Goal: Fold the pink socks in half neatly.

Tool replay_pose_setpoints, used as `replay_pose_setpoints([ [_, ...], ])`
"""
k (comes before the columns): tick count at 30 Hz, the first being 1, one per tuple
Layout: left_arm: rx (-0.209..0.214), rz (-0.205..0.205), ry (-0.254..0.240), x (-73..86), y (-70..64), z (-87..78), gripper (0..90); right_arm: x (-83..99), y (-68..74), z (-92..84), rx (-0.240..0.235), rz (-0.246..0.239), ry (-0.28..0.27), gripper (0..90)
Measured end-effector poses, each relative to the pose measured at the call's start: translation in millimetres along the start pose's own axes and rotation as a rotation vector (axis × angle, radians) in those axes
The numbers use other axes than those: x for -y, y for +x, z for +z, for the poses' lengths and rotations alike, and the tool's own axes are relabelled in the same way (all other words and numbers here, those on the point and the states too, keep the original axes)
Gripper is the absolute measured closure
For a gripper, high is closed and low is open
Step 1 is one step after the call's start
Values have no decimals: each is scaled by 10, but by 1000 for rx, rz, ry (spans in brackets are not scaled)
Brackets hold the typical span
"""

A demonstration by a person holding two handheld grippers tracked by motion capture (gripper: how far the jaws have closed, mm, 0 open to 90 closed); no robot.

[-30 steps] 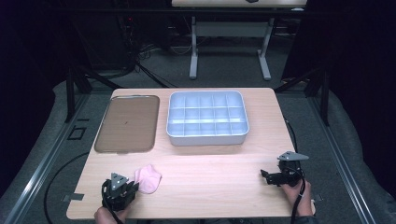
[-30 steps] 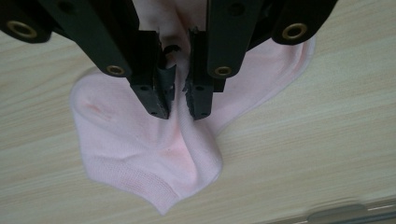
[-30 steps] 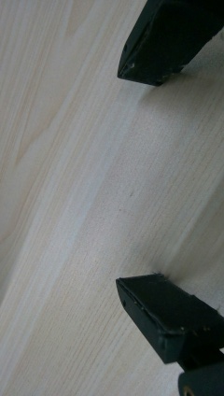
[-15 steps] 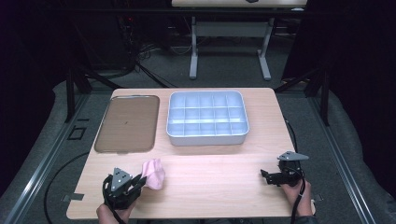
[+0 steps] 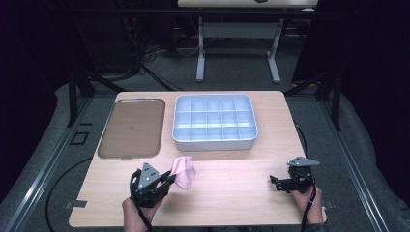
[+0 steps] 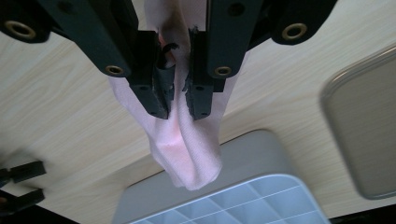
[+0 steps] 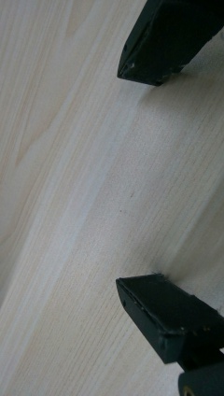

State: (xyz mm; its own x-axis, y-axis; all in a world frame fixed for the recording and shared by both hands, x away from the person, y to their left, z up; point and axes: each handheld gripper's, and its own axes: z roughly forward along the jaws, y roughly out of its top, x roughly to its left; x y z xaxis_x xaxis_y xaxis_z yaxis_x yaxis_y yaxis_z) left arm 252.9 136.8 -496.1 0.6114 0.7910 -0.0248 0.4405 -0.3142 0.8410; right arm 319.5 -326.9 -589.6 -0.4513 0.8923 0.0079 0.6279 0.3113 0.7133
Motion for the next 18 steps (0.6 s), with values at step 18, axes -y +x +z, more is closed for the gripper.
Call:
replay_pose_setpoints([
  [18,169,46,158,-37,-509,968,777,1,1,0,6,4,-2,14],
])
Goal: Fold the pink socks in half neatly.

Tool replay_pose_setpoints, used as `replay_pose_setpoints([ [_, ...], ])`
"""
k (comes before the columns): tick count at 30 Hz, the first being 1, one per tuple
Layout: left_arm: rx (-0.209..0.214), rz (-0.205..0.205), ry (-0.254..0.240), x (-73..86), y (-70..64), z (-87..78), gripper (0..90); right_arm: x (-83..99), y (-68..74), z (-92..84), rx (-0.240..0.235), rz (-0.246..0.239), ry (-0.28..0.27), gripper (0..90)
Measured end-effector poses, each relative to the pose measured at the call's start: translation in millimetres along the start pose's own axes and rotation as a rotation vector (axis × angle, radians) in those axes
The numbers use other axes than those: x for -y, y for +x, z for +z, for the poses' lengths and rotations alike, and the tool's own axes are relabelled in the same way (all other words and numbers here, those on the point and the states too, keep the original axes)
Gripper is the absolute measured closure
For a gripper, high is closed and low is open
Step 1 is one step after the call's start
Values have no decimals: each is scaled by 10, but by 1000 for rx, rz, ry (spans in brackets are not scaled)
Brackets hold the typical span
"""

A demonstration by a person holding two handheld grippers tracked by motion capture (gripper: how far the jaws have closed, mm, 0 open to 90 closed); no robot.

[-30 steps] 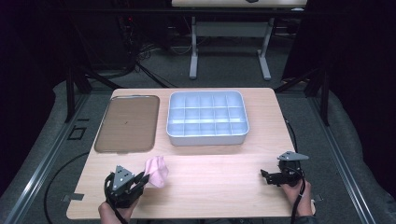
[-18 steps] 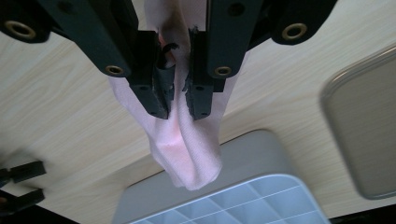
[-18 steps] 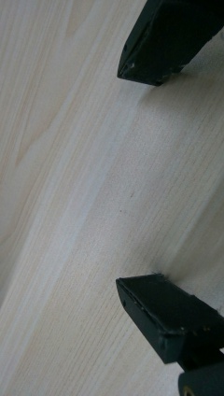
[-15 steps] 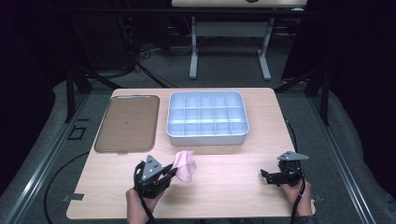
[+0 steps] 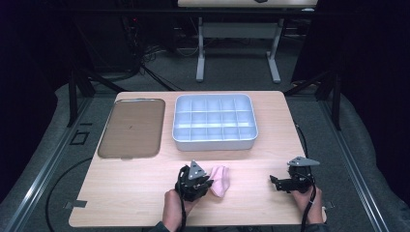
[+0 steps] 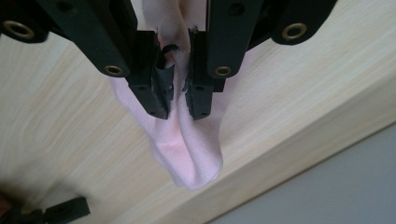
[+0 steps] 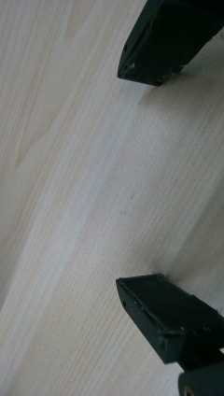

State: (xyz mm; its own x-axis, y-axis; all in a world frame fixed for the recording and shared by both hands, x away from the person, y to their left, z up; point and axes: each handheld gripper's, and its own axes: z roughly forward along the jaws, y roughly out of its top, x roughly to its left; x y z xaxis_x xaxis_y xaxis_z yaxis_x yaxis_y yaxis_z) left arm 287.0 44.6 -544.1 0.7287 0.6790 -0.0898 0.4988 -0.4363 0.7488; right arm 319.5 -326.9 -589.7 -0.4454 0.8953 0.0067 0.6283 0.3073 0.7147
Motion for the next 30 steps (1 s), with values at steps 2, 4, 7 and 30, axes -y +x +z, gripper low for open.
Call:
replay_pose_setpoints([
  [2,-9,13,30,-8,-60,164,775,0,1,0,0,1,0,14],
  [4,-37,38,52,-34,-111,268,764,0,1,0,1,1,0,13],
  [7,-39,50,86,-70,-144,402,679,-1,0,1,-1,0,1,13],
  [30,-90,-128,-3,337,502,-218,480,-13,57,-74,-20,-10,-8,292],
])
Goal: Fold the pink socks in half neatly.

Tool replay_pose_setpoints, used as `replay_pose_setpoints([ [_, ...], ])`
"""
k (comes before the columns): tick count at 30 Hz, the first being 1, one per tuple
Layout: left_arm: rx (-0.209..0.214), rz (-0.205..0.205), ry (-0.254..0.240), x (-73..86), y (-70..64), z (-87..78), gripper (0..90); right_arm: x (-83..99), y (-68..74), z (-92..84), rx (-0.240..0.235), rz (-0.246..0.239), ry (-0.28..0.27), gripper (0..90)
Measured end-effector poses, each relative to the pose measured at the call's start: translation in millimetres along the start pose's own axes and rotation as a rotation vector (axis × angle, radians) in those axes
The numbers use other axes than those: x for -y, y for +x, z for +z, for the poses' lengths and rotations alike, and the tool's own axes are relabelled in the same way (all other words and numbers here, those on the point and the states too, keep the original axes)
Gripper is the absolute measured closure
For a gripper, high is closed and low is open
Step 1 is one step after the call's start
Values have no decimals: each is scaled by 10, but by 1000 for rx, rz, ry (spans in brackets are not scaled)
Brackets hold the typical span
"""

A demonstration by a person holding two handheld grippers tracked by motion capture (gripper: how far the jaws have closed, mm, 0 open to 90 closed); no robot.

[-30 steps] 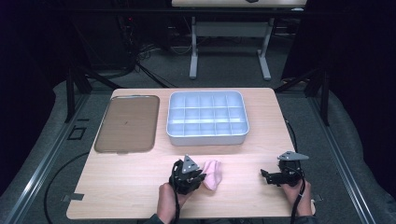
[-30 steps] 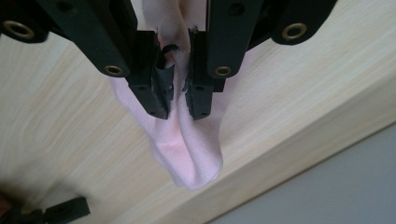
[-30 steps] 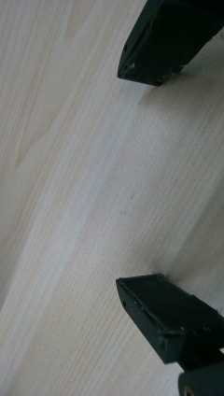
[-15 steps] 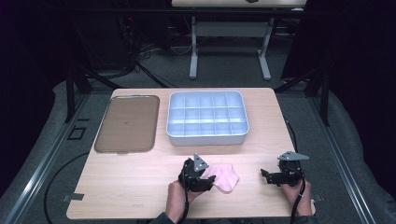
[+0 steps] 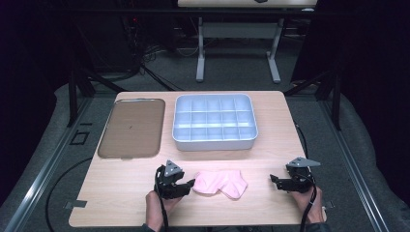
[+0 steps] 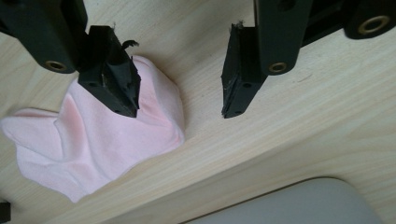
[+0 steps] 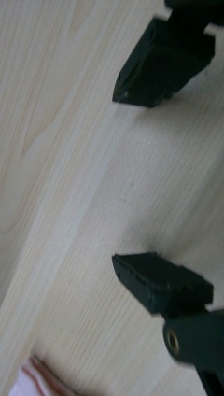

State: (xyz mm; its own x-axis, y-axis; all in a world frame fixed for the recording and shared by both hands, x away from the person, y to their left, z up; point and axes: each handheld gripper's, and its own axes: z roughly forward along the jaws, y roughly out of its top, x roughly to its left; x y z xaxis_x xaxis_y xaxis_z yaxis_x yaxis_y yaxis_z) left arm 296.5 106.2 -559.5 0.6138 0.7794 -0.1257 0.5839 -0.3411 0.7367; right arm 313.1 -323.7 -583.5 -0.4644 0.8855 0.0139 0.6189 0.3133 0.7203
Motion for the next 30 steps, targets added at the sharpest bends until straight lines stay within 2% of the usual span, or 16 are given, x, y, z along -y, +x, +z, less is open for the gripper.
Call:
replay_pose_setpoints([
  [1,0,0,0,0,0,0,496,-11,55,-28,-2,16,-10,315],
  [3,11,12,2,-14,-30,42,515,-50,217,-94,-63,27,-37,393],
  [5,13,21,10,-23,-49,79,545,-95,419,-125,-126,-1,-26,432],
  [8,5,37,20,-22,-57,136,590,-159,711,-98,-176,-55,12,514],
  [11,10,47,32,-11,-52,185,619,-199,891,-26,-208,-69,28,568],
  [13,4,38,37,1,-41,212,657,-204,944,22,-228,-55,29,619],
  [15,15,40,41,3,-29,218,689,-204,962,42,-223,-46,28,647],
  [17,24,50,41,16,-44,232,722,-203,972,74,-217,-34,28,726],
  [19,20,69,44,24,-49,248,759,-205,990,92,-205,-36,24,773],
  [24,22,51,29,41,-55,253,852,-210,1007,105,-171,-70,28,887],
  [26,28,55,30,45,-47,257,858,-208,996,127,-178,-44,23,900],
  [30,30,62,31,49,-46,250,860,-194,980,146,-169,-54,40,900],
])
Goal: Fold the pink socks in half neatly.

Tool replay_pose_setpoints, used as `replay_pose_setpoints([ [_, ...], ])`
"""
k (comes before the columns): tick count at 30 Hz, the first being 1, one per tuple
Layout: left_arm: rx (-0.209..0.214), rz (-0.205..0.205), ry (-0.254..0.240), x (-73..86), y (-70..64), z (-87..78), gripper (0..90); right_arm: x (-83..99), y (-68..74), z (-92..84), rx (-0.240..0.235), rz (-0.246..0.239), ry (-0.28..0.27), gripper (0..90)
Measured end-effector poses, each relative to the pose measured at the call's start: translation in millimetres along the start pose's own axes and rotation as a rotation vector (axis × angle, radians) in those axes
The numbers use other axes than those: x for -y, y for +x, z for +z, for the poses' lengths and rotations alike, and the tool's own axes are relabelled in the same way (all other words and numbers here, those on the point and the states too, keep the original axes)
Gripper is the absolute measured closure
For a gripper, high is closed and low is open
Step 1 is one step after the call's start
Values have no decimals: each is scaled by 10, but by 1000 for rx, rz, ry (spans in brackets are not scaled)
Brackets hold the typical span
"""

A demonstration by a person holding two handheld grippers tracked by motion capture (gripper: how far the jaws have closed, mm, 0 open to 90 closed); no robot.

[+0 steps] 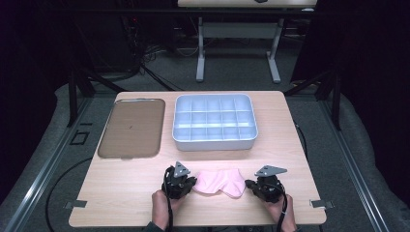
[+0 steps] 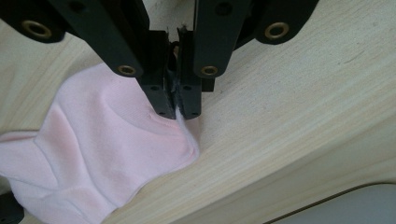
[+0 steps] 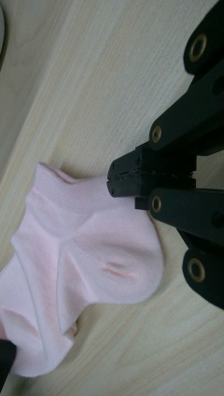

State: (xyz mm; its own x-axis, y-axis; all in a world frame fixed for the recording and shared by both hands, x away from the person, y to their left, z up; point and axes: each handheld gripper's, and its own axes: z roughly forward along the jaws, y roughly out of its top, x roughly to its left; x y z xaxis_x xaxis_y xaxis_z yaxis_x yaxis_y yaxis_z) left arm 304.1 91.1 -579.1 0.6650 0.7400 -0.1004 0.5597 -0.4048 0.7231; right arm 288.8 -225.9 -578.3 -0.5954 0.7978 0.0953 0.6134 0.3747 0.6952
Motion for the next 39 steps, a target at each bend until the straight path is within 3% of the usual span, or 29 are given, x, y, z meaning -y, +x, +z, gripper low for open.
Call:
replay_pose_setpoints([
  [3,1,1,-13,19,-5,-2,858,3,-40,-22,4,10,-18,880],
  [5,5,-2,-24,36,-11,0,856,-8,-50,-45,-27,33,-56,807],
  [6,3,-4,-28,42,-17,1,854,-23,-45,-46,-39,29,-60,719],
  [8,5,-6,-29,44,-20,0,849,-41,-14,-25,-42,22,-59,707],
  [11,3,3,-30,50,-23,-2,846,-47,16,26,-22,19,-41,719],
  [16,10,-2,-36,72,-33,-16,851,-53,-2,40,-12,30,-45,834],
  [21,26,-8,-44,89,-6,-22,845,-76,-15,38,18,-5,-36,851],
  [24,42,-30,-50,103,28,-29,791,-83,-24,51,22,-4,-48,845],
  [26,53,-38,-73,116,25,-74,672,-80,-19,33,15,-24,-50,815],
  [30,51,-31,-93,118,9,-107,625,-59,-28,-2,-2,2,-66,794],
  [34,45,-18,-90,127,5,-77,635,-49,-49,-18,-12,21,-70,761],
  [39,32,11,-101,139,-21,-56,751,-27,-52,13,-12,26,-51,800],
])
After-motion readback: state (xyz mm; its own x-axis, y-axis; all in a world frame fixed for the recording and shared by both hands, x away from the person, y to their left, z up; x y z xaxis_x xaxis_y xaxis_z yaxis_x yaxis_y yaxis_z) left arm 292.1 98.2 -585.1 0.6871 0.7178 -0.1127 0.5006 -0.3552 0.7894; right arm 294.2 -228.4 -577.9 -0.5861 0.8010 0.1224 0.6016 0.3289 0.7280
